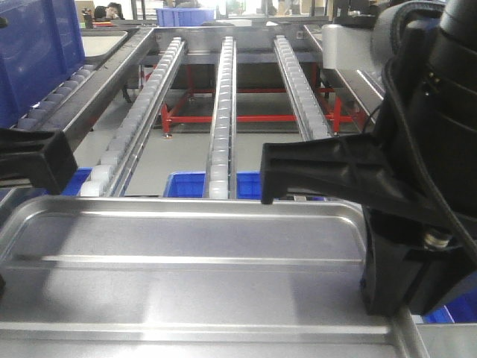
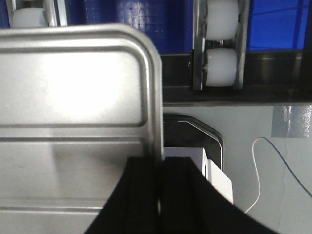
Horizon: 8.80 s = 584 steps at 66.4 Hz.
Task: Grab silver tray and stack on right shelf
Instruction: 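Lift the silver tray off the rollers with both grippers, then hold the tray level with both grippers while the base drives away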
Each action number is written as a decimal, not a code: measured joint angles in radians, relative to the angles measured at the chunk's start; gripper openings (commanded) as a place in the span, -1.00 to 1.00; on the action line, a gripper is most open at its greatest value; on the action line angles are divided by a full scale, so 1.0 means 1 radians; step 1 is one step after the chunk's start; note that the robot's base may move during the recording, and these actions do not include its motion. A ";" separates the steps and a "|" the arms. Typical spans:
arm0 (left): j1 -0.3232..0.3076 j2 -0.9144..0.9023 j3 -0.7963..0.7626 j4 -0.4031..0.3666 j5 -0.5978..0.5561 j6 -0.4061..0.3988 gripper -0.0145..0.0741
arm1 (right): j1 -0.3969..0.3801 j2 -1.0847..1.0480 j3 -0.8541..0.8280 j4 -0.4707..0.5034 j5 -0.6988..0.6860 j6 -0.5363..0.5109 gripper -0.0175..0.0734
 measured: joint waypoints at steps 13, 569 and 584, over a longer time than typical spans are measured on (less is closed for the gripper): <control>0.000 0.000 0.000 0.017 0.000 0.000 -0.90 | 0.001 0.000 0.000 0.000 -0.002 0.002 -0.45; -0.004 -0.002 0.000 -0.002 0.040 -0.005 -0.90 | 0.002 -0.002 0.000 0.009 0.008 0.005 -0.45; -0.004 -0.002 0.000 -0.002 0.040 -0.005 -0.90 | 0.002 -0.002 0.000 0.009 0.008 0.005 -0.45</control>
